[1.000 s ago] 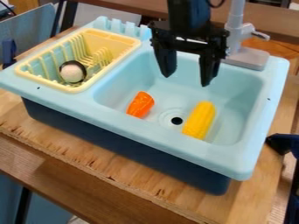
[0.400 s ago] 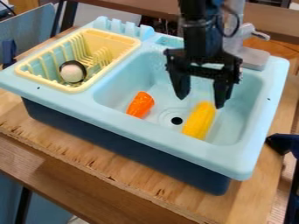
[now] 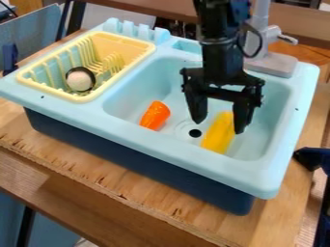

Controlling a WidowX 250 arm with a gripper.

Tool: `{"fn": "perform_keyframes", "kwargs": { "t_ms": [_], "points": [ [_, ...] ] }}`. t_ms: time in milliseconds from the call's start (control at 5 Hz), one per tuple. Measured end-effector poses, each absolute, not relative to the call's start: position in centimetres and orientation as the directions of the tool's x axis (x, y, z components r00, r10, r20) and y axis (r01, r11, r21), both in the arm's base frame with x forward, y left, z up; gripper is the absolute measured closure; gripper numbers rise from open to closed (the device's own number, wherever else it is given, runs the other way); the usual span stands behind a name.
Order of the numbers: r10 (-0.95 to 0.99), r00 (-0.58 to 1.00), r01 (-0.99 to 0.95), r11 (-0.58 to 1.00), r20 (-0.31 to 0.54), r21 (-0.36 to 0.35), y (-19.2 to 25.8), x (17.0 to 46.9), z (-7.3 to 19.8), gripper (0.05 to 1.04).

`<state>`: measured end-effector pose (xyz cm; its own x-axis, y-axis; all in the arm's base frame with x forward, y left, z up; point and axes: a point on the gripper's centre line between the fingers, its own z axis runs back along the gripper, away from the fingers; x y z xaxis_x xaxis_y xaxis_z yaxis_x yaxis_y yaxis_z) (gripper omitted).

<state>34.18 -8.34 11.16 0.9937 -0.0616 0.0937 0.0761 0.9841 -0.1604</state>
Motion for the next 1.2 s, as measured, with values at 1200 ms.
{"fn": "perform_keyframes", "kwargs": {
  "t_ms": [1200],
  "points": [
    [-0.14, 0.99, 0.141, 0.989, 0.016, -0.042, -8.8, 33.4, 12.4, 0.462]
  ]
}}
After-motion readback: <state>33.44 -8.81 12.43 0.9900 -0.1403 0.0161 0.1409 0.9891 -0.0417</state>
